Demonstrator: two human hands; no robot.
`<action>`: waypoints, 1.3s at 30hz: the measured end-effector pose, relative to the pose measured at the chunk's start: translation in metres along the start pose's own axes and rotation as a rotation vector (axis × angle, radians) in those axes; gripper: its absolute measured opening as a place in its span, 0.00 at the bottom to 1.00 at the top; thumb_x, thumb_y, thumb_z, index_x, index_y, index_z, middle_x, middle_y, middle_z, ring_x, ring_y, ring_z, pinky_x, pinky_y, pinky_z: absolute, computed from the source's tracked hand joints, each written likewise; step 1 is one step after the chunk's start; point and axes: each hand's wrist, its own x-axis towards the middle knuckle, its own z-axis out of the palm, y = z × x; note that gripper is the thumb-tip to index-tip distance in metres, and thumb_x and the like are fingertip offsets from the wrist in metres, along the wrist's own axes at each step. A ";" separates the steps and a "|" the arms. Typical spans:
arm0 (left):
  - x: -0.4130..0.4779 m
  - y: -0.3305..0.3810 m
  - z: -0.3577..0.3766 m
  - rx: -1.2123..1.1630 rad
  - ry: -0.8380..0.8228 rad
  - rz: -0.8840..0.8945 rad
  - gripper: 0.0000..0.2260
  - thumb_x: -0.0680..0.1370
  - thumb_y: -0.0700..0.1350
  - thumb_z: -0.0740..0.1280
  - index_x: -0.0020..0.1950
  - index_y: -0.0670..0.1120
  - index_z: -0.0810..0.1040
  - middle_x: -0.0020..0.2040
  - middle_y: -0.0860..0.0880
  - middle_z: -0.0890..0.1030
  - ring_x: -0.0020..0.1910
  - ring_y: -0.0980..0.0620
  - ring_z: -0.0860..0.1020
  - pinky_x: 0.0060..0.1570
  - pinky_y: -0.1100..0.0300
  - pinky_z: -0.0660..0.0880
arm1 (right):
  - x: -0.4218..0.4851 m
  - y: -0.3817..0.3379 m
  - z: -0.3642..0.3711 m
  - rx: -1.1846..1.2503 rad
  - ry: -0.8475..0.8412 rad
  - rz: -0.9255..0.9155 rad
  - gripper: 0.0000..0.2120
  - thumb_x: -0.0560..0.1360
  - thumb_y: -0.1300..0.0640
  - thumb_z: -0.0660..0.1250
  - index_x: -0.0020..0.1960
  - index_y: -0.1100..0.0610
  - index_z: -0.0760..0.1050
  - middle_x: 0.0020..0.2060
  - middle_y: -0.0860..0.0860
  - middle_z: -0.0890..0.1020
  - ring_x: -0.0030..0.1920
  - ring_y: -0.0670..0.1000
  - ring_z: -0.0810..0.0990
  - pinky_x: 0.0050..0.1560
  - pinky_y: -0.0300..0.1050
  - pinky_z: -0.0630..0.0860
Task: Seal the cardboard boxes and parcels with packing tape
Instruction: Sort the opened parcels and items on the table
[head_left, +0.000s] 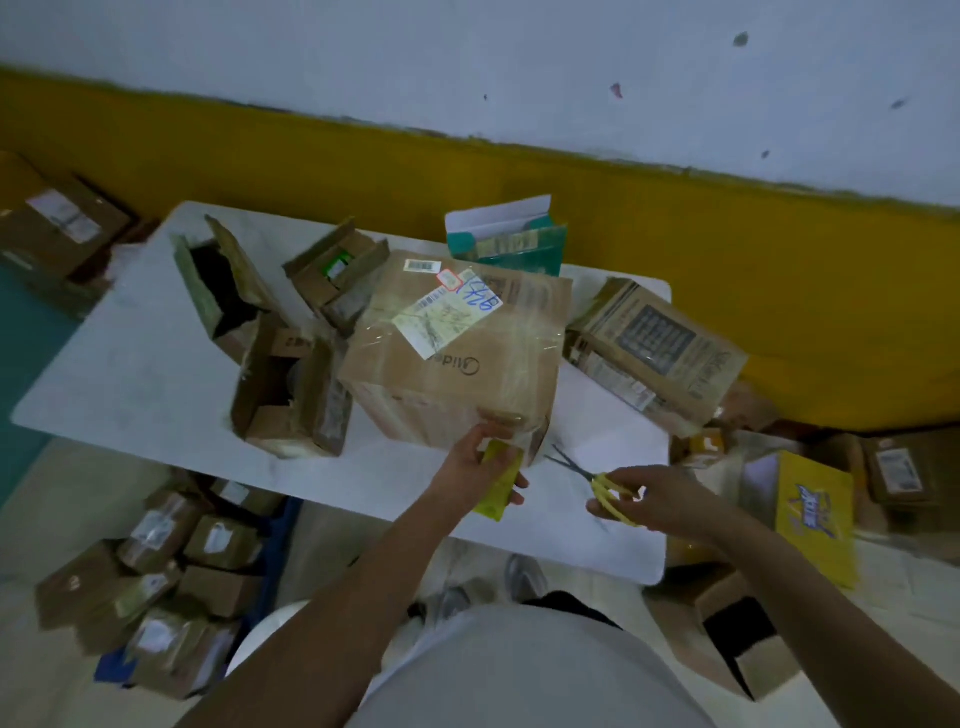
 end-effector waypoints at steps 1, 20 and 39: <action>-0.002 -0.004 -0.001 -0.006 -0.015 -0.003 0.09 0.82 0.41 0.66 0.61 0.42 0.71 0.40 0.36 0.82 0.33 0.41 0.81 0.40 0.48 0.79 | 0.000 -0.008 -0.007 -0.056 -0.030 -0.031 0.21 0.66 0.29 0.68 0.44 0.46 0.82 0.39 0.46 0.84 0.37 0.44 0.79 0.32 0.31 0.69; -0.006 -0.022 -0.009 0.035 0.005 -0.115 0.01 0.82 0.36 0.61 0.52 0.39 0.70 0.40 0.32 0.76 0.28 0.42 0.80 0.29 0.53 0.79 | 0.037 -0.021 0.001 -0.397 0.012 -0.249 0.13 0.76 0.47 0.70 0.34 0.36 0.75 0.30 0.45 0.79 0.32 0.44 0.77 0.33 0.37 0.70; 0.003 -0.017 -0.018 -0.183 0.128 -0.126 0.04 0.80 0.34 0.65 0.54 0.39 0.73 0.41 0.32 0.82 0.34 0.39 0.82 0.34 0.52 0.80 | 0.056 -0.030 0.037 -0.125 0.939 -0.349 0.15 0.83 0.53 0.58 0.66 0.56 0.75 0.60 0.51 0.78 0.54 0.53 0.79 0.49 0.42 0.74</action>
